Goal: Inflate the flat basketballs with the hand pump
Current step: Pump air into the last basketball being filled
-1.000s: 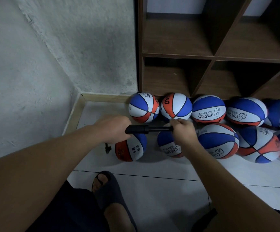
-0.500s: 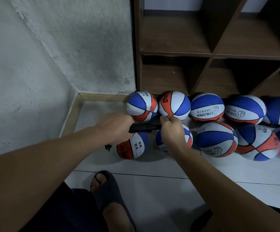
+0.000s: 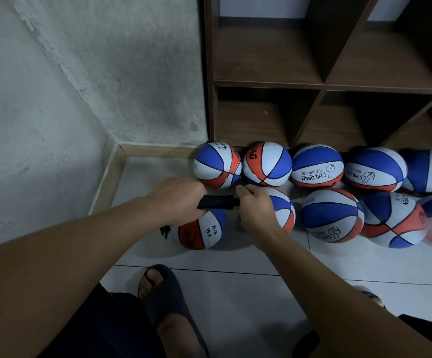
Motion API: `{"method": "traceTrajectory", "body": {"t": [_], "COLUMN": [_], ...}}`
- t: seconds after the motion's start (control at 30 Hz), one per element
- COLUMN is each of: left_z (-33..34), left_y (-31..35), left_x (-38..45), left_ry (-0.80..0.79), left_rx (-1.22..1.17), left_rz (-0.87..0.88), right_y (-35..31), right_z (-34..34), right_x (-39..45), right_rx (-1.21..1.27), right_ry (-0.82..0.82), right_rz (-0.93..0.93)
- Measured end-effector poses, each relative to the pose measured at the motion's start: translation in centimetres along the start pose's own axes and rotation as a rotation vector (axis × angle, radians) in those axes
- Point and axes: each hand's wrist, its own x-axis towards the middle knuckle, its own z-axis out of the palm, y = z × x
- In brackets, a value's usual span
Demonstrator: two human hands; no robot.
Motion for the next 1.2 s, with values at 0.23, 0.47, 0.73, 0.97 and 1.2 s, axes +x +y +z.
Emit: {"method": "traceTrajectory", "body": {"t": [0.23,0.47,0.73,0.97,1.2], "left_z": [-0.5,0.2,-0.3,-0.2,0.0], "left_y": [-1.7,-2.8,-0.3,0.8,0.0], "left_x": [0.1,0.0,-0.1,-0.4,0.1], "left_ry": [-0.049,-0.061,0.048,0.016,-0.01], "left_rx": [-0.106,-0.111,-0.097,-0.038,-0.045], "left_rz": [-0.072,-0.084,-0.076,-0.015,-0.013], "right_y": [-0.7,-0.6,-2.1,-0.8,-0.7], "right_z": [-4.3,-6.2,-2.1,0.5,0.2], "right_x": [2.1,2.4,0.0,-1.6,-0.7], "right_rx": [0.027,0.037,-0.054,-0.047,-0.02], "right_ry": [0.144,0.217,0.162,0.095,0.03], "right_rz": [0.037,0.049,-0.098,-0.065,-0.007]}}
